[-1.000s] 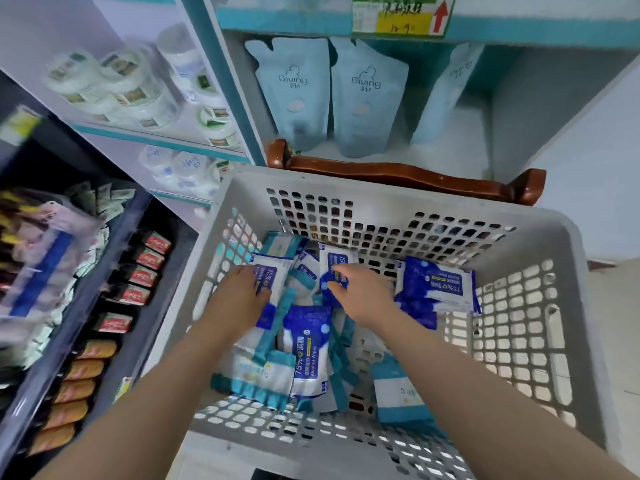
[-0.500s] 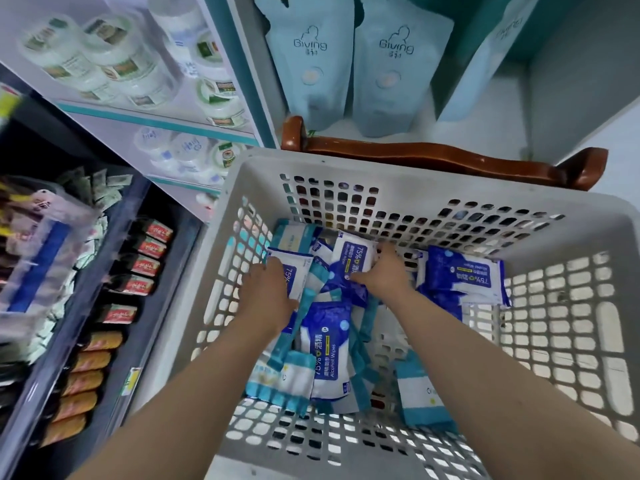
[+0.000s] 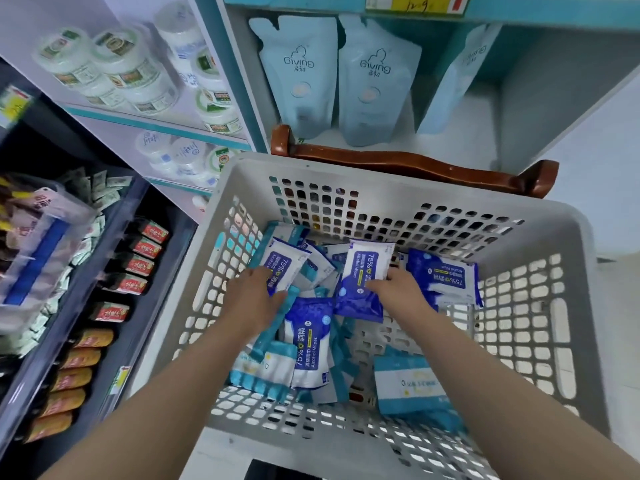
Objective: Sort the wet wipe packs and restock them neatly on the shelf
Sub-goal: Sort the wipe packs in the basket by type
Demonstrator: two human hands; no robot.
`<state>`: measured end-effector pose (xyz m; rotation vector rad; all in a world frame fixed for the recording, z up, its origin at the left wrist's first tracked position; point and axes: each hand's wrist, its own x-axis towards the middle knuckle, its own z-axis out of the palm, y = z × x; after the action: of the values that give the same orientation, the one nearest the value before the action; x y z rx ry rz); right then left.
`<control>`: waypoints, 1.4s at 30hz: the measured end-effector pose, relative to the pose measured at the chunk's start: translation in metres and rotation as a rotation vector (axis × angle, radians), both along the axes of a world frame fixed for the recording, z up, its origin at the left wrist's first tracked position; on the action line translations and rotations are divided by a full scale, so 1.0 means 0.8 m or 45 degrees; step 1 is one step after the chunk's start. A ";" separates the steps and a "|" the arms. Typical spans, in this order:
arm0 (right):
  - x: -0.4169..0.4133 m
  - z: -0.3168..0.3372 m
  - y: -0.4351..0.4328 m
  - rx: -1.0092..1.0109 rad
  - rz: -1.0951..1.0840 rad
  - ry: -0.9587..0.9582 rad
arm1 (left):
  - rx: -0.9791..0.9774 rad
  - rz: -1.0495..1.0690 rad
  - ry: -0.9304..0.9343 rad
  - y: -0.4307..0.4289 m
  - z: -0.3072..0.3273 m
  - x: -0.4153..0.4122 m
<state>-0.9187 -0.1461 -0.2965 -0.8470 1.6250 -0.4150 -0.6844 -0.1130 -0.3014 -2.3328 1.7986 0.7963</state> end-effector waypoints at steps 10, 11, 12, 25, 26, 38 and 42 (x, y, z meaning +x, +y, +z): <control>0.019 0.000 0.051 0.197 0.134 -0.144 | -0.006 0.221 0.081 -0.021 0.020 -0.001; 0.024 -0.002 0.054 0.198 0.121 -0.145 | -0.003 0.227 0.125 -0.018 0.026 0.000; 0.028 -0.004 0.057 0.194 0.105 -0.140 | 0.026 0.210 0.177 -0.013 0.032 0.001; 0.052 -0.008 0.063 0.279 -0.153 -0.312 | 0.256 0.332 0.471 0.022 0.036 -0.011; 0.047 -0.005 0.061 0.301 -0.212 -0.365 | 0.261 0.349 0.513 0.019 0.038 -0.015; -0.100 -0.020 0.013 0.149 -1.267 -0.647 | 0.229 0.487 0.791 -0.052 0.036 -0.143; -0.110 -0.036 0.001 0.274 -1.255 -0.585 | 0.250 0.604 0.791 -0.057 0.023 -0.166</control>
<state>-1.0068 -0.1452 -0.3256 0.2687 1.5099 -1.0073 -0.8175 -0.1585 -0.2833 -2.5807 1.2093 1.8350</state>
